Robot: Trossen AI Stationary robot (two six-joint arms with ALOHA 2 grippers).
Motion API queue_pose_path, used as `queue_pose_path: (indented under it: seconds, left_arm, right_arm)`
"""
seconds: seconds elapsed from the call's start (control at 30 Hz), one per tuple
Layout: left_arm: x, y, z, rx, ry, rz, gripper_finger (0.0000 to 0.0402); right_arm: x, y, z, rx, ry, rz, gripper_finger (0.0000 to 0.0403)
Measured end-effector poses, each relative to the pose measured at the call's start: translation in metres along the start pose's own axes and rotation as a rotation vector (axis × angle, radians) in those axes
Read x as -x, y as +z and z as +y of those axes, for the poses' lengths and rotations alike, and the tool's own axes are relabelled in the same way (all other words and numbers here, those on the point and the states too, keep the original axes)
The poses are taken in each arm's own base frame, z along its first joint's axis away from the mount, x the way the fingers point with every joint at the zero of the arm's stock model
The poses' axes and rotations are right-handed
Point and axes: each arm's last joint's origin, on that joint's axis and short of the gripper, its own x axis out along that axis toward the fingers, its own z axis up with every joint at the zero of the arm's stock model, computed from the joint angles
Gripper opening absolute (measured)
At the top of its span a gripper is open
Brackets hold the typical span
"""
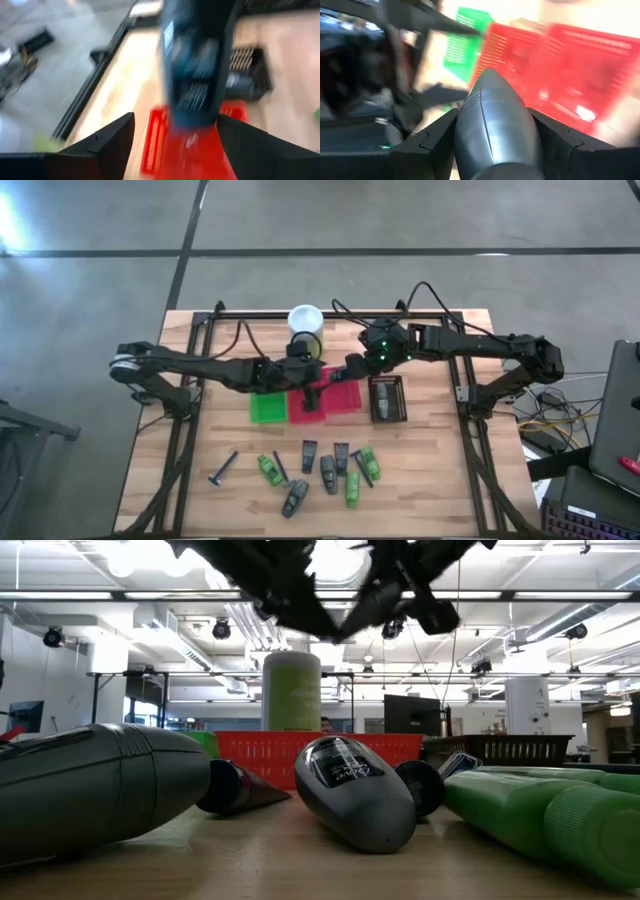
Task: Pick & Place Travel size toiletries
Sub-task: Put the black deodorant into the black bin
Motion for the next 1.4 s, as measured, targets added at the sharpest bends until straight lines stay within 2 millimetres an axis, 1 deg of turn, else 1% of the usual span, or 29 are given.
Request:
queue_pose_path:
  seconds: [0.07, 0.17, 0.3, 0.43, 0.53, 0.6, 0.7, 0.8, 0.93, 1.07, 1.2, 1.4]
  left_arm:
    - [0.004, -0.005, 0.002, 0.01, 0.01, 0.061, 0.0292]
    - [0.014, -0.01, 0.005, 0.004, -0.002, 0.132, 0.029]
    - [0.032, -0.008, 0.012, 0.045, 0.002, 0.14, 0.0289]
    - [0.043, -0.005, 0.017, 0.08, 0.007, 0.116, 0.0288]
    - [0.048, -0.003, 0.019, 0.096, 0.008, 0.102, 0.0289]
    - [0.049, -0.003, 0.02, 0.117, 0.009, 0.1, 0.029]
    - [0.05, -0.002, 0.02, 0.141, 0.01, 0.097, 0.0289]
    - [0.05, -0.003, 0.02, 0.149, 0.01, 0.1, 0.0289]
    - [0.05, -0.006, 0.02, 0.167, 0.012, 0.127, 0.0288]
    - [0.05, -0.01, 0.02, 0.17, 0.027, 0.159, 0.0288]
    - [0.049, -0.011, 0.019, 0.168, 0.032, 0.164, 0.0288]
    - [0.049, -0.011, 0.02, 0.162, 0.052, 0.161, 0.0288]
  right_arm:
    - [0.003, -0.002, -0.007, 0.003, -0.071, 0.012, 0.0205]
    - [0.012, -0.006, -0.02, 0.005, -0.184, 0.082, 0.0199]
    - [0.023, -0.012, -0.039, -0.023, -0.312, 0.283, 0.0203]
    - [0.022, -0.009, -0.056, -0.057, -0.38, 0.434, 0.0209]
    - [0.015, -0.002, -0.068, -0.068, -0.429, 0.5, 0.0204]
    - [0.007, 0.001, -0.076, -0.082, -0.441, 0.583, 0.0201]
    - [-0.01, 0.004, -0.085, -0.061, -0.459, 0.67, 0.0201]
    - [-0.028, 0.006, -0.093, -0.043, -0.48, 0.739, 0.0209]
    - [-0.04, 0.005, -0.101, -0.027, -0.524, 0.836, 0.0214]
    - [-0.047, 0.005, -0.104, 0.0, -0.521, 0.863, 0.0211]
    - [-0.046, 0.007, -0.101, 0.029, -0.513, 0.843, 0.0219]
    - [-0.036, 0.014, -0.091, 0.111, -0.56, 0.742, 0.0253]
